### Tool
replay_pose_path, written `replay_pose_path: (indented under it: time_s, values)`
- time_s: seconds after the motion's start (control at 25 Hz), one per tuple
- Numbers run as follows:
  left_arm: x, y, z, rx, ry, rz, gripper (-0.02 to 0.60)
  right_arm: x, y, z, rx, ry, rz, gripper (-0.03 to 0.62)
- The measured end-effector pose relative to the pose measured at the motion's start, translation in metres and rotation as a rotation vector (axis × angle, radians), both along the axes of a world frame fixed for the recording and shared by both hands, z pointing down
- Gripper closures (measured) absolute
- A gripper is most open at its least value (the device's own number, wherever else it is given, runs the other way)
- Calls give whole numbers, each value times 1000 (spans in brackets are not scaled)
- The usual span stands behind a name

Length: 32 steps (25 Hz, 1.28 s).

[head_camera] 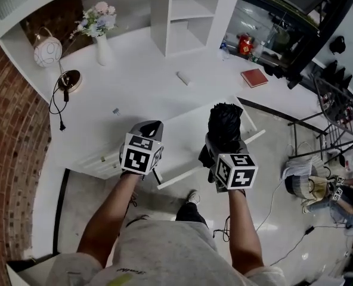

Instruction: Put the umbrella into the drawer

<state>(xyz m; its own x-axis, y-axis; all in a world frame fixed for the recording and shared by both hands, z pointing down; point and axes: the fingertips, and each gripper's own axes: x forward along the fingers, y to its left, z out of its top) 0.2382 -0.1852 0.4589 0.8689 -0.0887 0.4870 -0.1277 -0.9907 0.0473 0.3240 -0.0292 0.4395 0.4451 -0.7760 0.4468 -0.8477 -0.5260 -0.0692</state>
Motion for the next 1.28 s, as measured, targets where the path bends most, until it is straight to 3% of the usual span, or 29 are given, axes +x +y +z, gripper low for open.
replay_pose_path:
  time_s: [0.36, 0.64, 0.92, 1.28]
  values:
    - [32, -9, -3, 15, -31, -121, 588, 58, -9, 5, -6, -24, -102, 339]
    - [38, -16, -2, 24, -49, -209, 588, 81, -27, 11, -4, -40, -194, 339]
    - [23, -27, -1, 26, -65, -312, 588, 95, -43, 13, -23, -67, -286, 339]
    - [-14, -41, 3, 5, -60, -419, 588, 84, -70, 2, -21, -26, -388, 339]
